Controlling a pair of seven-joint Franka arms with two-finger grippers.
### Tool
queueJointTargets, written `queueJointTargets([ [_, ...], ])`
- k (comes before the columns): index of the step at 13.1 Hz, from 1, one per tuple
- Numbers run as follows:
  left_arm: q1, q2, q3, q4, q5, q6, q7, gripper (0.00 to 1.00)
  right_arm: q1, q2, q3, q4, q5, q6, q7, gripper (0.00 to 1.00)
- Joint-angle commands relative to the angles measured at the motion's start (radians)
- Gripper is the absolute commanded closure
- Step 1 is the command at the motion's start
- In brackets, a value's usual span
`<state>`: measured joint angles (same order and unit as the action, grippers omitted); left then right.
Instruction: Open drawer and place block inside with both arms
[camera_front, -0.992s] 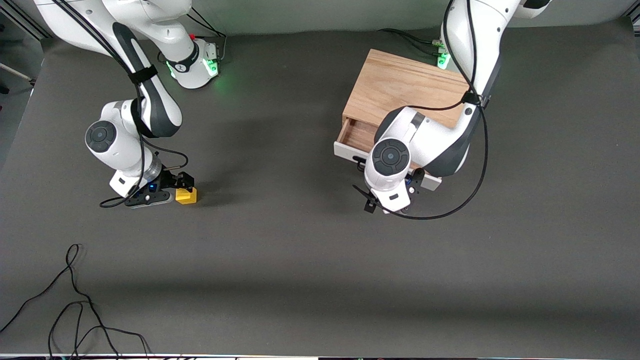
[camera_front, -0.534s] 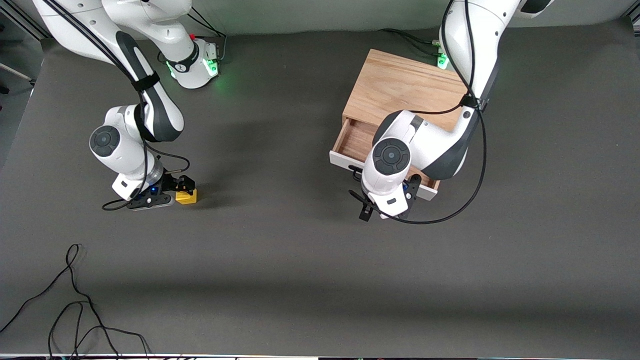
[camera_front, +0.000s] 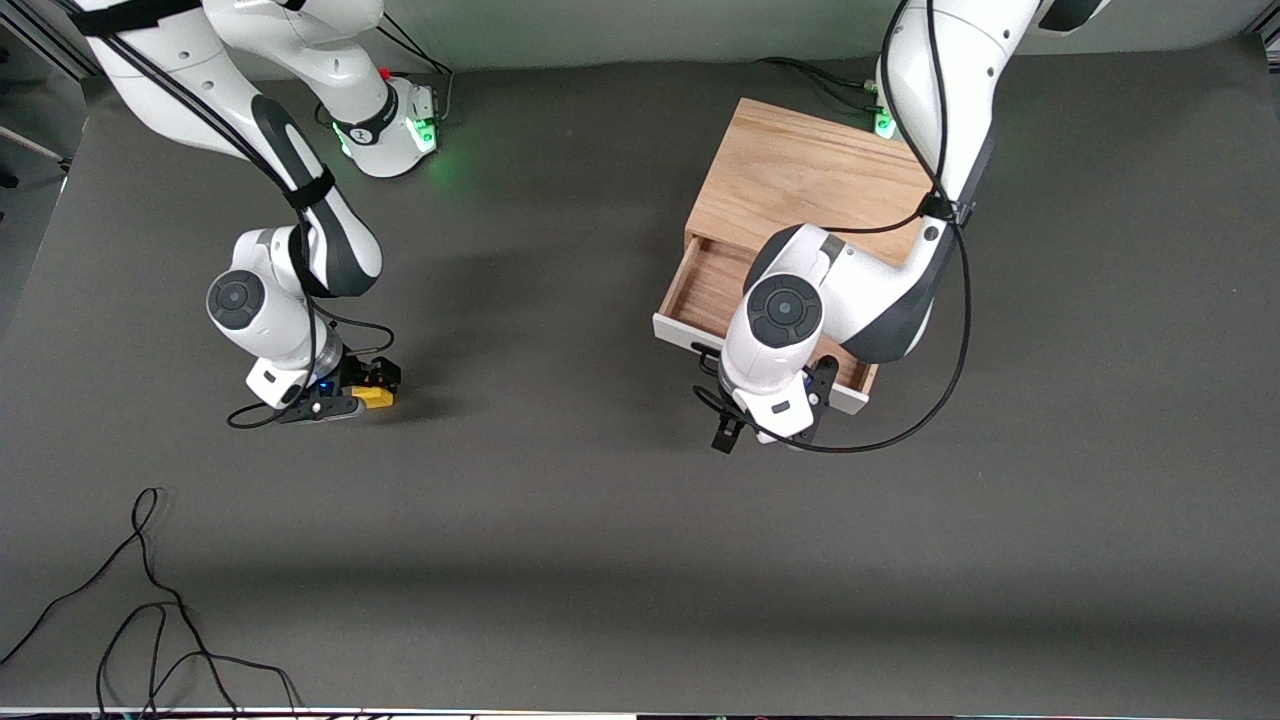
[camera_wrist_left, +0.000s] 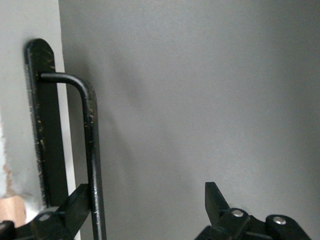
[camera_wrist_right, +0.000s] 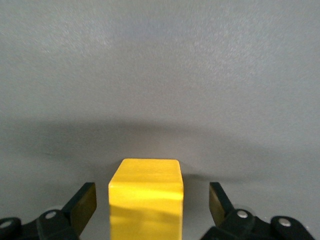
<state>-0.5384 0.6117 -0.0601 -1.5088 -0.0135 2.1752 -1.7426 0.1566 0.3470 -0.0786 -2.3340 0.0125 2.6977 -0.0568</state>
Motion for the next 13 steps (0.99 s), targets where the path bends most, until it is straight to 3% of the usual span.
queueJointTargets([
  [1,-0.002,0.028,-0.001,0.061,0.012,0.05,-0.012,0.0,0.008,0.006,-0.004,0.004,-0.02,0.016,0.017,0.16],
  [4,0.001,0.02,0.0,0.094,0.015,0.041,-0.008,0.0,0.009,0.006,-0.004,0.005,-0.02,0.014,0.015,0.49],
  [7,0.043,-0.016,0.006,0.16,0.049,-0.003,0.014,0.0,0.011,-0.002,-0.003,0.012,-0.02,0.007,0.02,0.73],
  [10,0.121,-0.127,0.003,0.164,0.053,-0.136,0.235,0.0,0.011,-0.032,-0.001,0.031,-0.02,-0.027,0.023,0.8],
  [13,0.211,-0.205,-0.001,0.159,0.009,-0.294,0.479,0.0,0.012,-0.069,0.003,0.164,-0.014,-0.244,0.028,0.8],
])
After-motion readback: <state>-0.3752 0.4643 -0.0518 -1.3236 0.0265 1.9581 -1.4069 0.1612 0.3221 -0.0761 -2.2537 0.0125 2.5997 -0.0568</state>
